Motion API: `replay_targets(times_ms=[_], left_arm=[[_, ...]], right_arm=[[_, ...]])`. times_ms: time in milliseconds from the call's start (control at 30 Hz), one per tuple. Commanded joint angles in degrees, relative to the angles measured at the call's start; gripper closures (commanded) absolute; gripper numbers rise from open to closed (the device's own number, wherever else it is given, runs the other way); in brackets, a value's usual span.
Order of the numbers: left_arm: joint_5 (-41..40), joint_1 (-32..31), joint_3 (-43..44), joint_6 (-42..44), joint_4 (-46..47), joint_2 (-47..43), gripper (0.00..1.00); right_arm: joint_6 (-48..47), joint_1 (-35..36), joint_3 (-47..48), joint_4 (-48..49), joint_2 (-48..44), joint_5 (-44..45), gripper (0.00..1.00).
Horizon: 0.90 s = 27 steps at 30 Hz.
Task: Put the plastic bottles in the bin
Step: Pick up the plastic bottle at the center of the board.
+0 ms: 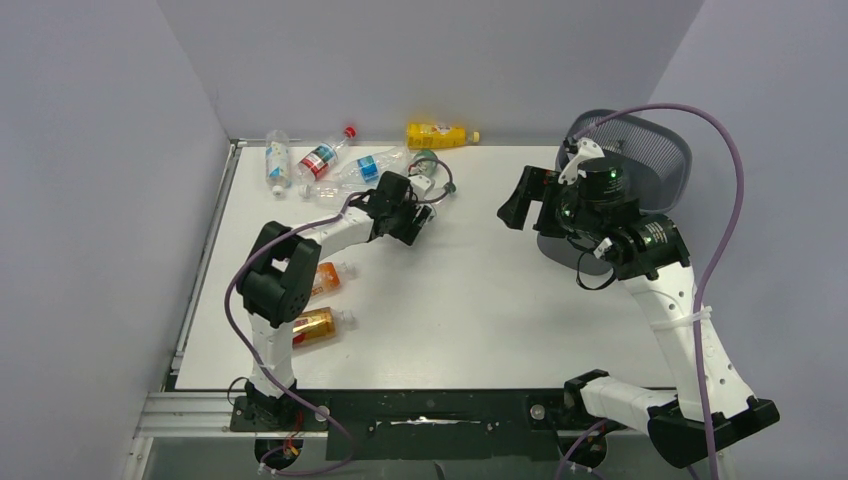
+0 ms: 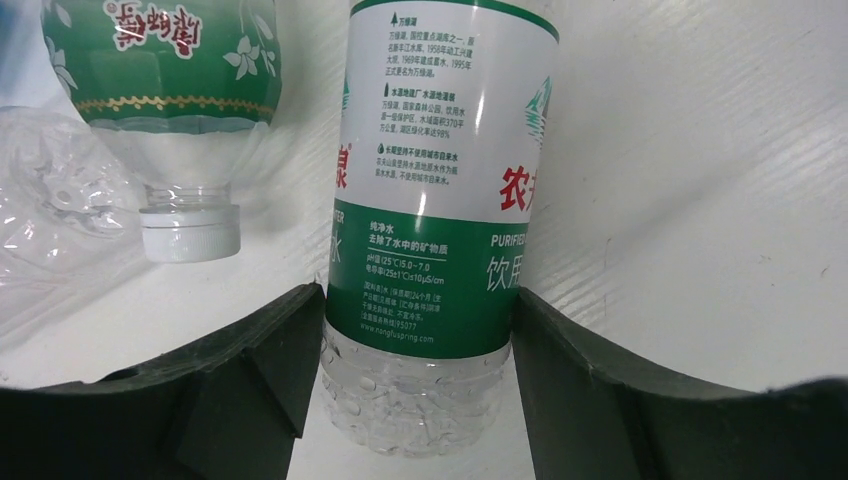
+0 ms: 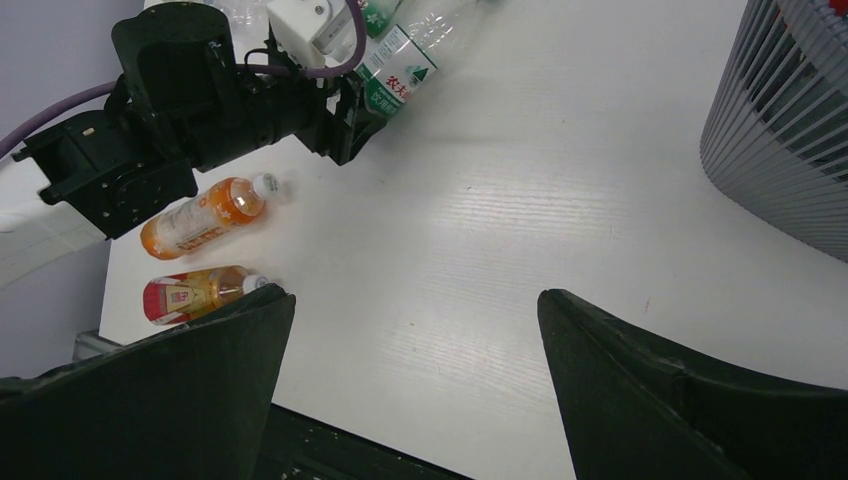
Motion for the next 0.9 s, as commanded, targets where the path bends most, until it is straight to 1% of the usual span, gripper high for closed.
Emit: replay_targets(times_ms=[0,100,200,300,467,667,767,867], left_arm=[[1.57,-0.26,0.6,-1.92,1.76,-1.14,0.42],[2.14,-0.74,-0.36,-3.42,1.54,-3.83,0.48],[3.22,-1.27,-1.17,-4.74,1.45,-7.84,0.49],[4.91,-1.61,-0.13,-5.93,0.41,-11.6,0.49],[7.91,-2.27,5.22,-8.93,-2.18,-16.35,0.5],[13.39,-2.57,12.63,-14.12,-2.67,-19.89,0.5],[16.16,-2.79,15.81,-17.21,-1.73,-20.77,0.5],[19.83,-2.96,18.13,-22.95,2.4,-21.24,0.5]], right_arm=[[0.58,0.29,0.4,2.09,-1.44,0.55,0.02],[0.58,0.26,0.82,1.55,-1.62,0.75,0.02],[0.41,0.27,1.75,0.58,-1.86,1.29,0.02],[0.42,0.28,3.29,-0.25,-2.48,2.18,0.02],[0.65,0.32,5.83,-1.3,-3.78,3.82,0.02],[2.41,0.3,8.59,-1.5,-6.74,7.17,0.02],[3.27,0.28,9.21,-0.09,-9.75,8.87,0.02],[3.47,0.27,9.59,0.75,-11.56,10.4,0.02]])
